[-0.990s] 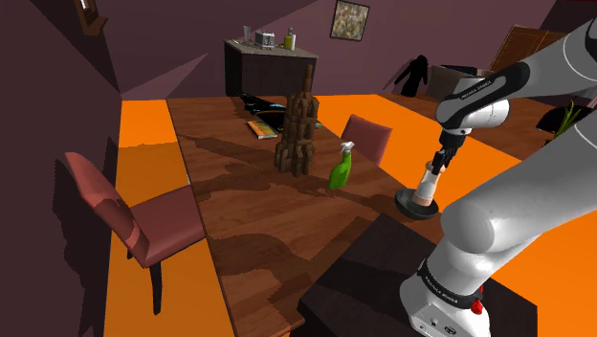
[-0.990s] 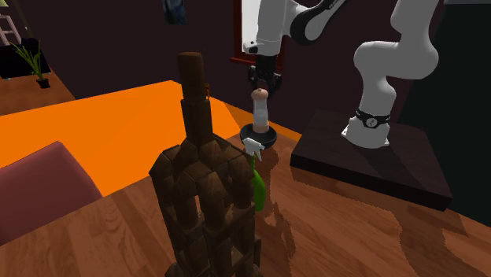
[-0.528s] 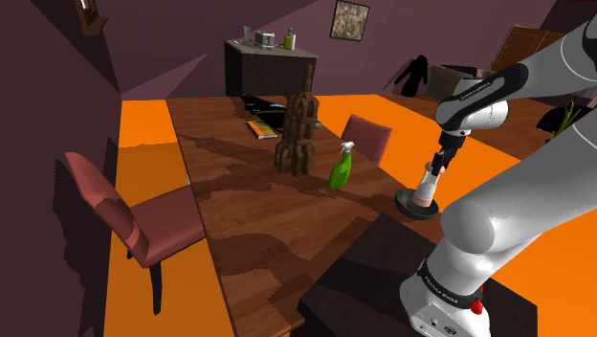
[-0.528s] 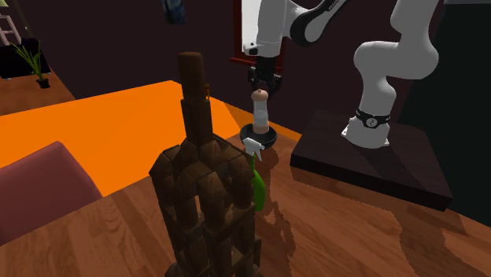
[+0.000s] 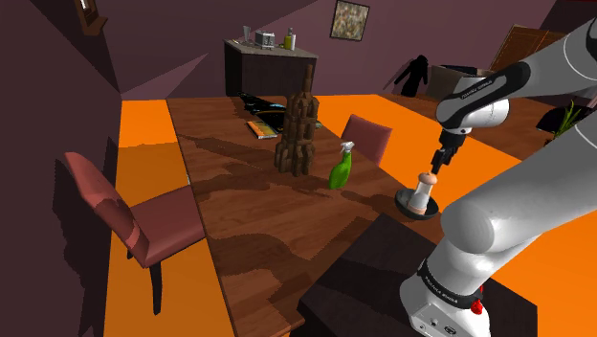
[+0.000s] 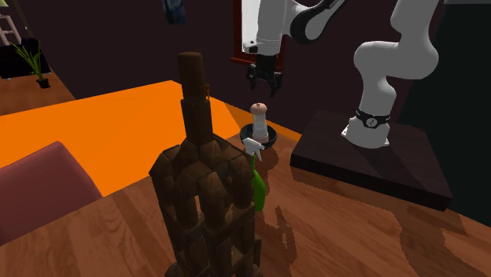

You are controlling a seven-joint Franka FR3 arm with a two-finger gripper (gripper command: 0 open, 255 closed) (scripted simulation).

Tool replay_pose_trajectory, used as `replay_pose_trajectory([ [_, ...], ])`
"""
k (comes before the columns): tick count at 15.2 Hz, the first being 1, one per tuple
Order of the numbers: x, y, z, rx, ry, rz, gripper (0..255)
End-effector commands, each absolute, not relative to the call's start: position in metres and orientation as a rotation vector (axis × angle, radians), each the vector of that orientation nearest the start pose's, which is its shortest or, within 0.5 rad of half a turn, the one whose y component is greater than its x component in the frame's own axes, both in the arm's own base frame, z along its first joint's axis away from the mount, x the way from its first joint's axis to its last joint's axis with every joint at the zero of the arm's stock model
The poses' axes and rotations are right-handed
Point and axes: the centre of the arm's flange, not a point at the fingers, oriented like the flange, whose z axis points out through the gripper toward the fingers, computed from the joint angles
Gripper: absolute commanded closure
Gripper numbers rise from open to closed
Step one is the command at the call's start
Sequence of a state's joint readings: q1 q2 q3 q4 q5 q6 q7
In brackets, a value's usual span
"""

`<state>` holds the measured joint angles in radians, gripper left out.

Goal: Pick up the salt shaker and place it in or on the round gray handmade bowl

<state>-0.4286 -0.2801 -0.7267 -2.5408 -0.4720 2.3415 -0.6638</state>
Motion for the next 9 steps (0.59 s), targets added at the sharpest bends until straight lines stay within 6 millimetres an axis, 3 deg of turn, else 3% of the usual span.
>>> replay_pose_trajectory([
  [1, 0.178, -0.4, 0.369, -3.259, 0.242, 0.16, 0],
  [3, 0.181, -0.398, 0.392, -3.259, 0.242, 0.16, 0],
  [9, 0.181, -0.398, 0.392, -3.259, 0.242, 0.16, 0],
])
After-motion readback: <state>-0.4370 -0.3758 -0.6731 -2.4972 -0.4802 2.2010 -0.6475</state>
